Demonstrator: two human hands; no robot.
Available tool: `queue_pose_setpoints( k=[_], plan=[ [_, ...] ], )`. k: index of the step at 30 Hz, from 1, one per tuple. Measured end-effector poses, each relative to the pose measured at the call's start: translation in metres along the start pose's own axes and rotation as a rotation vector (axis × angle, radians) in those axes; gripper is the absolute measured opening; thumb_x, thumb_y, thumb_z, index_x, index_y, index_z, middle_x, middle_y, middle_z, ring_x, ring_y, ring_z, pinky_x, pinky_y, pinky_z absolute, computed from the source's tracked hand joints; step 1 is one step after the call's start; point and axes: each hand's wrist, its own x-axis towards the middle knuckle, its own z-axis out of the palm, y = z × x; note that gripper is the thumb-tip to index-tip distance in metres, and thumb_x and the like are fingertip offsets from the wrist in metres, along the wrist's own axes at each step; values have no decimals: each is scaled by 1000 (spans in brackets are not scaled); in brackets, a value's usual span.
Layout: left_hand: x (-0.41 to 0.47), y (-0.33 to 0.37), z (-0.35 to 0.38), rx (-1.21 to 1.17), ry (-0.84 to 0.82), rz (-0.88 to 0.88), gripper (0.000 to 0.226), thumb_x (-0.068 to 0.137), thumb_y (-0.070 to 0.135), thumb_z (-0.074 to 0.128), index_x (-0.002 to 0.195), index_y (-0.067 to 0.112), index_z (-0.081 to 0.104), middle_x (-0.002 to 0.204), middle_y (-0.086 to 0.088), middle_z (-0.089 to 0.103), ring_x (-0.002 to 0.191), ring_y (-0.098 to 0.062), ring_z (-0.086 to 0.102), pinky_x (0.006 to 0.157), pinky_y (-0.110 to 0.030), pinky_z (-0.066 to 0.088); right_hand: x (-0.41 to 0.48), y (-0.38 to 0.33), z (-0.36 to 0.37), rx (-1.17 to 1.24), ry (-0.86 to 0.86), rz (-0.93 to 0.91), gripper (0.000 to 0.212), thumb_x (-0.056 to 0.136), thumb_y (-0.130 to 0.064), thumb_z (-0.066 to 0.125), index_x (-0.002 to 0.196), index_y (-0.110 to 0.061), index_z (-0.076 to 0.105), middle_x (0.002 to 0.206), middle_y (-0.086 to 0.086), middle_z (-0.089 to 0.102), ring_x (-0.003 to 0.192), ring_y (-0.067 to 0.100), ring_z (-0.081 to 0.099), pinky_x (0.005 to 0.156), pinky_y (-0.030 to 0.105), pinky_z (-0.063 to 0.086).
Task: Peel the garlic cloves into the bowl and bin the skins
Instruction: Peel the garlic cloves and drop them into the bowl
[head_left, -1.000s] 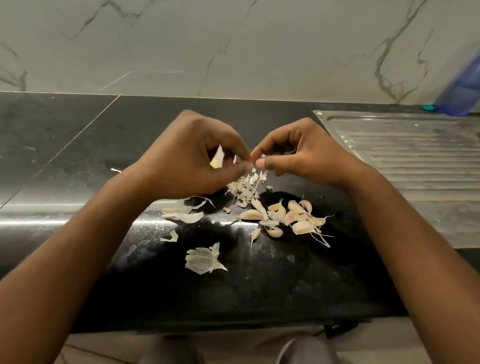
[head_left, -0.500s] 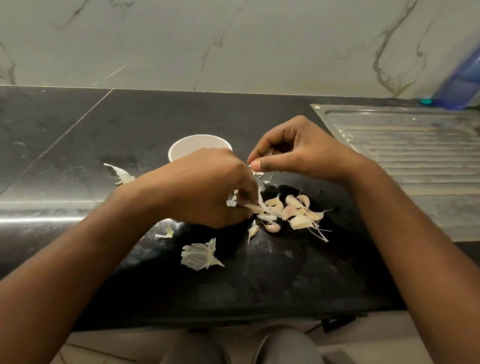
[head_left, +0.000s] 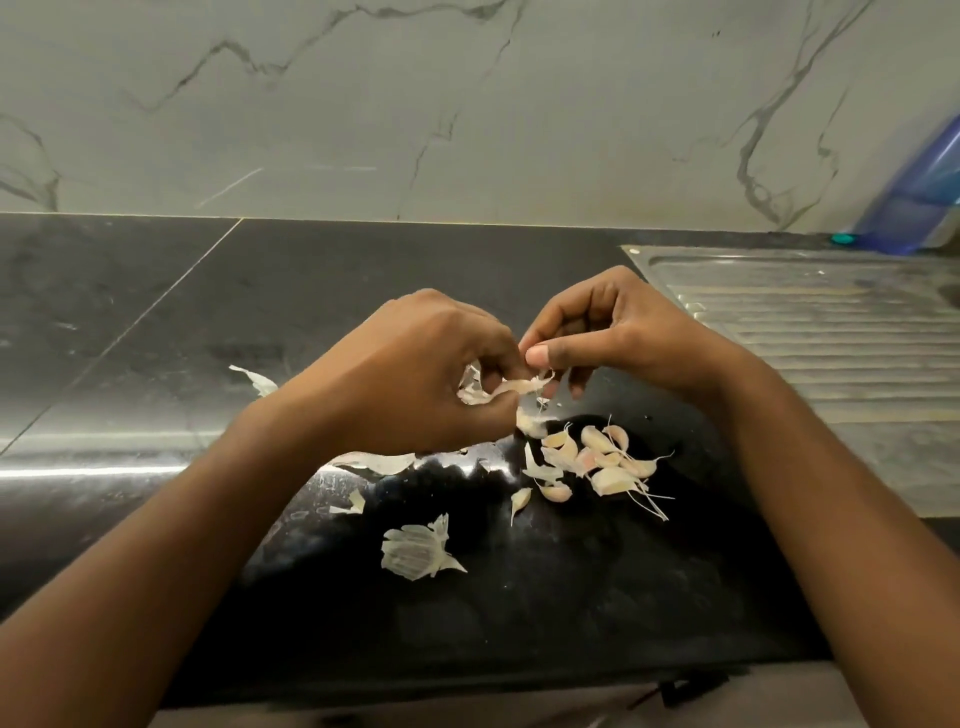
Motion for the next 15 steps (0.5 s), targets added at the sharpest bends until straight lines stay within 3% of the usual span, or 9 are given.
queue_pose_setpoints(
  k=[2, 5, 8, 15],
  plan=[
    [0, -1, 1, -99, 87, -39, 7, 91, 33, 78, 93, 27, 80, 75, 16, 71, 58, -11, 65, 52, -28, 51, -1, -1, -1, 44, -25, -5, 10, 93, -1, 74, 102, 3, 78, 86, 19, 79, 74, 29, 76, 63, 32, 61],
    [1, -1, 3, -287, 231, -128, 11, 94, 29, 79, 96, 19, 82, 70, 13, 72, 47, -19, 61, 44, -37, 50, -2, -5, -2, 143, -25, -14, 11, 92, 1, 72, 101, 5, 75, 95, 26, 78, 76, 32, 76, 67, 33, 63],
    [1, -1, 4, -442, 289, -187, 15, 95, 29, 76, 101, 15, 81, 69, 4, 74, 51, -34, 65, 46, -49, 53, -3, -5, -2, 191, 10, -37, 20, 89, -4, 76, 105, 7, 75, 96, 28, 77, 78, 31, 76, 70, 34, 64],
    [4, -6, 9, -621, 243, -296, 13, 98, 18, 73, 107, 13, 81, 69, -14, 74, 56, -39, 68, 54, -37, 57, -1, -6, 3, 137, 154, -62, 19, 91, -9, 78, 106, 4, 77, 96, 19, 81, 84, 31, 80, 74, 33, 66]
  ],
)
